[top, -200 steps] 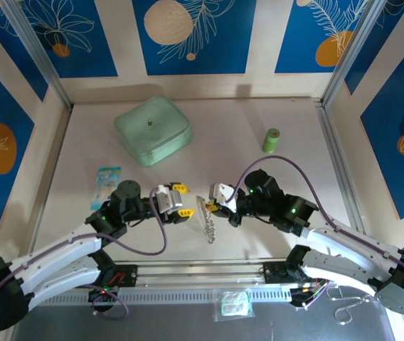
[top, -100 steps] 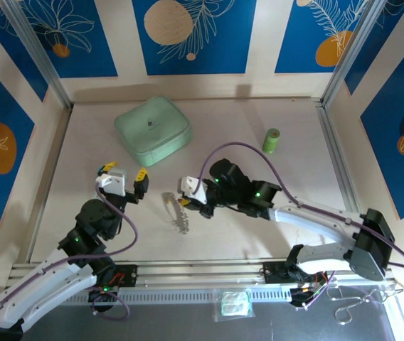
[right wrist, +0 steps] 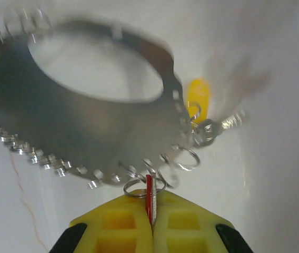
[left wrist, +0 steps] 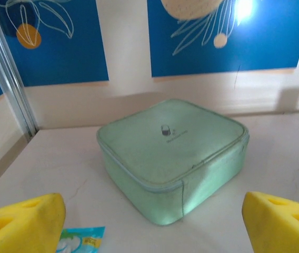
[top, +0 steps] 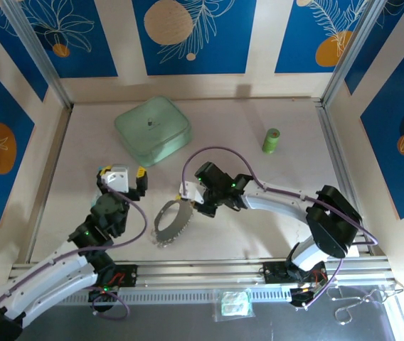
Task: Put the keys on the keyring
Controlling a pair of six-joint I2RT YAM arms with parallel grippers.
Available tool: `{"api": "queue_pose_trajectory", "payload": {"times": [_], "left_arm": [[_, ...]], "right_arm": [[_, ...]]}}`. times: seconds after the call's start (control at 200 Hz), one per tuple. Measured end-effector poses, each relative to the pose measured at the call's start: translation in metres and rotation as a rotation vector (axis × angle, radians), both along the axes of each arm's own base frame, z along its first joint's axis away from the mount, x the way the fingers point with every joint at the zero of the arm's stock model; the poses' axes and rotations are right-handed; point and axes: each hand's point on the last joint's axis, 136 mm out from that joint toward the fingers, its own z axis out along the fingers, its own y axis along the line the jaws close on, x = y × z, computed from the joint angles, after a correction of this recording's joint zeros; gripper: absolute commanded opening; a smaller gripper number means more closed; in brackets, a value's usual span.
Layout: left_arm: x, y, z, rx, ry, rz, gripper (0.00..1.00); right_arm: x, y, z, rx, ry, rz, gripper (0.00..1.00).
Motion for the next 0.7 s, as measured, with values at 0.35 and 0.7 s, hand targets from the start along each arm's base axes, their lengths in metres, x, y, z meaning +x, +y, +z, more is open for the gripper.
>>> {"api": "queue_pose_trajectory", "payload": {"times": [0.35,0.7], "left_arm": [[0.012,0.011,-0.013,0.042,0.029,0.075,1.00],[0.039,0.057,-0.052,0.135,0.161,0.230,1.00]], "right_arm": [[-0.012,-0.090,-0.059,-0.445,-0.065,0.054,0.35],[0.026,-0.103,0.029,-0.066,-0.198,-0.244,0.43]]}}
